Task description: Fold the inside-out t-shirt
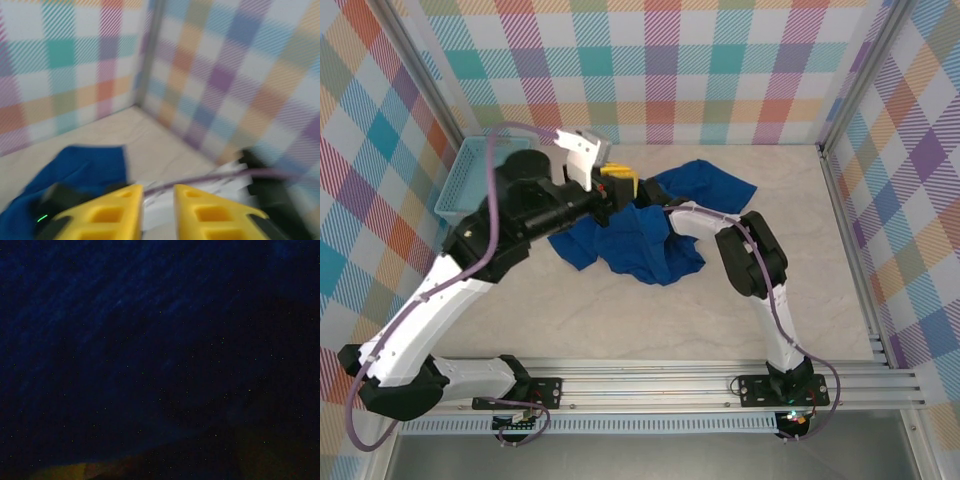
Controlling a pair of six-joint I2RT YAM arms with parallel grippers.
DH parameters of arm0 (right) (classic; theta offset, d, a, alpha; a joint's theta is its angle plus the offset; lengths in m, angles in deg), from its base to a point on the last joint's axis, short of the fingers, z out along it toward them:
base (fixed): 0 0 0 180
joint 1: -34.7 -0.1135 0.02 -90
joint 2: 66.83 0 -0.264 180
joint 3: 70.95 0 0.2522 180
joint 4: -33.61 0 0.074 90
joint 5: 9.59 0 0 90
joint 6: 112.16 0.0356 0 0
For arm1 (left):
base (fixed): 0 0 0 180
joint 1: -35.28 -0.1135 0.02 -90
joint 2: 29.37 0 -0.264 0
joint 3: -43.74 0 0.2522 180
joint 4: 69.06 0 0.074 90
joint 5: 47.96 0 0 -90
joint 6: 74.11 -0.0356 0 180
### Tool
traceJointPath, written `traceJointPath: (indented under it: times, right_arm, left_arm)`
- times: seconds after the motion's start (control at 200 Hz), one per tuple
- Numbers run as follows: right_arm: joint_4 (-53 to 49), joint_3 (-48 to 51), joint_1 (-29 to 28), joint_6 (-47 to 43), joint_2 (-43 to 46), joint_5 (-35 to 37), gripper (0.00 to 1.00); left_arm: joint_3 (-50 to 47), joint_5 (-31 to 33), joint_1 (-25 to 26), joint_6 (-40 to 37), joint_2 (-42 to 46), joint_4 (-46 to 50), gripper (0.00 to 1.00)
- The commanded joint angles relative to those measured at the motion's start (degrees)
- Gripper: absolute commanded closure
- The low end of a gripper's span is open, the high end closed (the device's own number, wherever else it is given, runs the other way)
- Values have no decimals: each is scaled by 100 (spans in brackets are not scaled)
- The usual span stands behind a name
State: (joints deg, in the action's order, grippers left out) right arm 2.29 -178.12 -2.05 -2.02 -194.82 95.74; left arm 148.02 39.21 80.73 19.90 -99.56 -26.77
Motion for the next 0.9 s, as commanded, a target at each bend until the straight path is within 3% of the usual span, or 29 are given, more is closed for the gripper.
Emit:
traceJointPath:
  times: [0.0,0.065,0.39,0.895]
  right_arm:
    - [-21,226,21,-38,266,-454,24]
    - [-29,226,19,-28,250,-520,25]
    - [60,288,25,-70,256,-558,25]
    - [113,330,28,-89,263,-515,27]
  left_arm:
    - [-916,873,18,-284,-306,88,31]
    - [-991,1018,11,-165,-562,-3,23]
    - [-969,674,-163,1000,-1386,210,19]
    - [-955,-72,-440,1141,-1688,109,72]
